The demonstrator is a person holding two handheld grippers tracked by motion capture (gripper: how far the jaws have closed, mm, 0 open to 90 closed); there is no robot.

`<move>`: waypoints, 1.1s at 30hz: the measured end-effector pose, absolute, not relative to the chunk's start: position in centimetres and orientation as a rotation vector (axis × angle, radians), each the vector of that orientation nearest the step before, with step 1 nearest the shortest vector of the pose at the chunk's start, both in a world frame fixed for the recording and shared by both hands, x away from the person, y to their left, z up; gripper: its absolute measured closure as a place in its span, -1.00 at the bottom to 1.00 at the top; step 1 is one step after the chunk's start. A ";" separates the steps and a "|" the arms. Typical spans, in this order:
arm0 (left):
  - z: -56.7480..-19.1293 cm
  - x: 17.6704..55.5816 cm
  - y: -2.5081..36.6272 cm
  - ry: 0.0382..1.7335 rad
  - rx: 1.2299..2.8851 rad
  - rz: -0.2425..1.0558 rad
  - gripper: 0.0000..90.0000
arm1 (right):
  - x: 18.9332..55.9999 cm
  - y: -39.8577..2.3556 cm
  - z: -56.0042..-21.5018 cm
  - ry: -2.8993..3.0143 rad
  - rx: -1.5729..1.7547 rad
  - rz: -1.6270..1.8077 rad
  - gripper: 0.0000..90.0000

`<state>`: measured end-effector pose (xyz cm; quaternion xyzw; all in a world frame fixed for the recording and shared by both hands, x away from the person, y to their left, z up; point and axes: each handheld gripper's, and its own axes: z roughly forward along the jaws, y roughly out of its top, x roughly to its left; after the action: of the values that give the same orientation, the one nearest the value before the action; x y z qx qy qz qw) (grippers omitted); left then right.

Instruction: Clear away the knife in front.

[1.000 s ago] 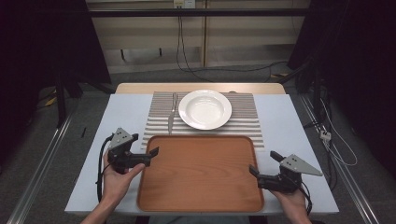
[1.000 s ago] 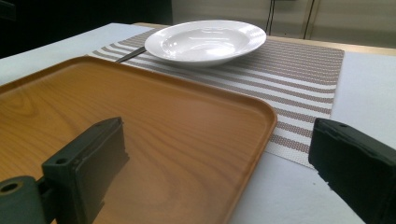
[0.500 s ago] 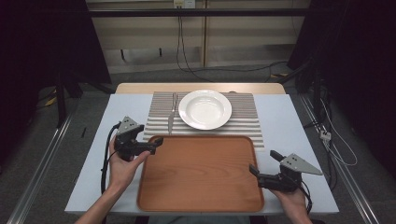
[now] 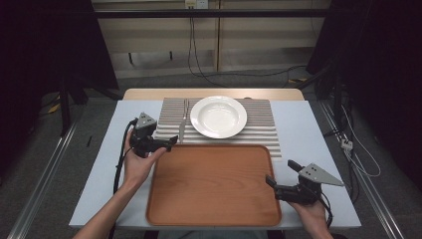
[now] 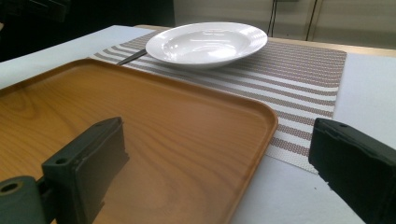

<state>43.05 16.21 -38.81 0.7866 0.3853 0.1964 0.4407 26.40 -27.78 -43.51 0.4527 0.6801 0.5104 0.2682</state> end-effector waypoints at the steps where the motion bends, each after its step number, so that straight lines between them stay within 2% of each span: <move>1: -38.8 43.4 16.2 0.964 1.951 0.482 -0.81 | 26.4 -27.8 -43.5 1.839 1.220 1.373 -0.91; 18: -38.9 49.2 14.6 1.022 1.961 0.520 -0.74 | 26.5 -27.9 -43.6 1.841 1.230 1.376 -0.91; 33: -39.4 52.3 13.1 1.083 1.983 0.494 -0.69 | 26.5 -27.9 -43.6 1.842 1.233 1.376 -0.91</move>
<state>52.28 13.15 -39.43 0.7848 0.4288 0.1954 0.4025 26.51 -27.88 -43.58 0.4560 0.6811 0.5089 0.2630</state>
